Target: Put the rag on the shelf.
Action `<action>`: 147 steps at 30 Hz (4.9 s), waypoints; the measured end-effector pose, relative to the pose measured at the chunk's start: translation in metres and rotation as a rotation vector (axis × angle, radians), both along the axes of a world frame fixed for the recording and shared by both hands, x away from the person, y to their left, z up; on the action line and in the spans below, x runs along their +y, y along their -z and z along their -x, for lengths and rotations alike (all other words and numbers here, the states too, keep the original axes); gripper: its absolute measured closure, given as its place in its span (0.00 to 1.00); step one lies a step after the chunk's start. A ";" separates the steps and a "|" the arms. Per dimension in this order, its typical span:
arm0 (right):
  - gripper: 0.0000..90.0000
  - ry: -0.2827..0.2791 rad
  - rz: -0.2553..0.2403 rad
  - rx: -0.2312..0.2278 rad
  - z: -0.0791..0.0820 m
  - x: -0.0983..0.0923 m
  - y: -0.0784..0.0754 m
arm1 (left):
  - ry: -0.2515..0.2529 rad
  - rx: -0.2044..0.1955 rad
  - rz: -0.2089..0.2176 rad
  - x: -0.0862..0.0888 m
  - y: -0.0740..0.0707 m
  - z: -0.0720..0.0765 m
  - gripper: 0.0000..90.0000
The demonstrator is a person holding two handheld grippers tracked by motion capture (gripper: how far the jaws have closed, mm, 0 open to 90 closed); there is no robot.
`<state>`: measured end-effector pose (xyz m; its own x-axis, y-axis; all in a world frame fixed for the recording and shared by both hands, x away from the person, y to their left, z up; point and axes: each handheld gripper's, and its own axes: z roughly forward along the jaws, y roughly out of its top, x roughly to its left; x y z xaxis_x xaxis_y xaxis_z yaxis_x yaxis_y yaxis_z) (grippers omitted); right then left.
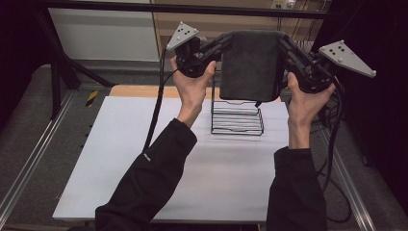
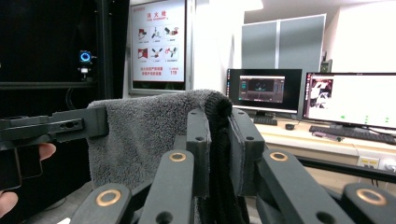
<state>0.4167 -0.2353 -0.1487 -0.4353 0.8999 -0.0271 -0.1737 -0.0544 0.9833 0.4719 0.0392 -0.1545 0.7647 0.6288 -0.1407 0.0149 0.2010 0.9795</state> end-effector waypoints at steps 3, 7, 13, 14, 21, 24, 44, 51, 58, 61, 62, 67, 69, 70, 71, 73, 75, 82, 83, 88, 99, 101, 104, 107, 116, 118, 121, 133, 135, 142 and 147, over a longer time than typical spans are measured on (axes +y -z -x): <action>0.89 0.002 -0.002 -0.006 -0.003 -0.001 -0.005 | -0.007 -0.011 -0.004 -0.001 -0.005 -0.002 0.88; 0.89 0.003 -0.009 -0.008 -0.008 -0.002 -0.010 | -0.008 -0.016 -0.004 -0.002 -0.012 -0.004 0.89; 0.89 0.006 -0.013 -0.016 -0.014 -0.002 -0.019 | -0.011 -0.017 0.008 -0.002 -0.018 -0.007 0.89; 0.89 0.007 -0.008 -0.015 -0.015 -0.002 -0.020 | -0.011 -0.018 0.010 -0.002 -0.020 -0.008 0.89; 0.89 0.008 -0.006 -0.022 -0.025 -0.001 -0.030 | -0.026 -0.026 0.011 -0.002 -0.030 -0.014 0.89; 0.89 0.004 -0.014 -0.021 -0.030 -0.001 -0.033 | -0.027 -0.025 0.015 -0.001 -0.032 -0.017 0.88; 0.89 0.015 -0.008 -0.019 -0.064 -0.003 -0.035 | -0.068 -0.022 -0.018 -0.007 -0.035 -0.046 0.89; 0.89 0.018 0.004 -0.005 -0.073 -0.005 -0.031 | -0.072 -0.019 -0.047 -0.008 -0.030 -0.056 0.89; 0.89 0.016 0.013 0.012 -0.076 -0.006 -0.023 | -0.064 -0.011 -0.067 -0.007 -0.021 -0.060 0.89; 0.89 0.016 0.021 0.020 -0.076 -0.005 -0.021 | -0.061 -0.003 -0.076 -0.006 -0.018 -0.061 0.89; 0.89 0.015 0.025 0.023 -0.076 -0.005 -0.020 | -0.059 -0.001 -0.084 -0.006 -0.017 -0.061 0.88; 0.89 0.018 0.041 0.041 -0.075 -0.005 -0.015 | -0.056 0.003 -0.102 -0.005 -0.011 -0.061 0.89; 0.89 0.017 0.047 0.049 -0.075 -0.005 -0.012 | -0.054 0.004 -0.111 -0.004 -0.007 -0.062 0.89; 0.89 0.017 0.052 0.057 -0.075 -0.005 -0.010 | -0.053 0.007 -0.118 -0.004 -0.006 -0.062 0.89; 0.89 0.020 0.057 0.065 -0.075 -0.005 -0.008 | -0.053 0.008 -0.121 -0.004 -0.004 -0.062 0.89; 0.89 0.019 0.061 0.078 -0.076 -0.005 -0.004 | -0.049 0.014 -0.130 -0.004 -0.002 -0.063 0.88; 0.89 0.022 0.065 0.087 -0.077 -0.006 0.001 | -0.043 0.015 -0.137 -0.004 0.001 -0.063 0.88; 0.89 0.017 0.060 0.107 -0.077 -0.010 0.012 | -0.024 0.027 -0.159 -0.005 0.010 -0.062 0.89; 0.89 0.016 0.061 0.111 -0.076 -0.010 0.013 | -0.020 0.026 -0.161 -0.005 0.011 -0.061 0.88; 0.89 0.012 0.056 0.123 -0.072 -0.014 0.019 | -0.006 0.026 -0.185 -0.007 0.016 -0.057 0.88; 0.89 -0.003 0.049 0.151 -0.066 -0.018 0.042 | 0.012 0.038 -0.222 -0.006 0.035 -0.051 0.88; 0.89 -0.006 0.049 0.153 -0.065 -0.018 0.045 | 0.012 0.042 -0.230 -0.006 0.037 -0.050 0.88; 0.89 -0.007 0.053 0.166 -0.064 -0.017 0.050 | 0.016 0.052 -0.239 -0.005 0.041 -0.050 0.88; 0.89 -0.010 0.051 0.172 -0.062 -0.018 0.055 | 0.023 0.048 -0.244 -0.005 0.044 -0.048 0.89; 0.89 -0.027 0.071 0.176 -0.054 -0.020 0.060 | 0.051 0.051 -0.262 -0.002 0.049 -0.041 0.88; 0.89 -0.031 0.073 0.175 -0.051 -0.021 0.061 | 0.060 0.047 -0.268 -0.002 0.049 -0.039 0.88; 0.89 -0.042 0.078 0.177 -0.047 -0.022 0.063 | 0.064 0.043 -0.276 -0.002 0.051 -0.036 0.88; 0.89 -0.065 0.098 0.202 -0.034 -0.024 0.072 | 0.085 0.081 -0.307 0.000 0.058 -0.026 0.87; 0.89 -0.067 0.100 0.209 -0.032 -0.024 0.074 | 0.090 0.083 -0.317 0.000 0.058 -0.023 0.87; 0.89 -0.095 0.094 0.240 -0.026 -0.027 0.082 | 0.113 0.113 -0.361 0.000 0.059 -0.015 0.85; 0.89 -0.107 0.103 0.247 -0.023 -0.028 0.088 | 0.119 0.128 -0.327 0.012 0.050 -0.012 0.79</action>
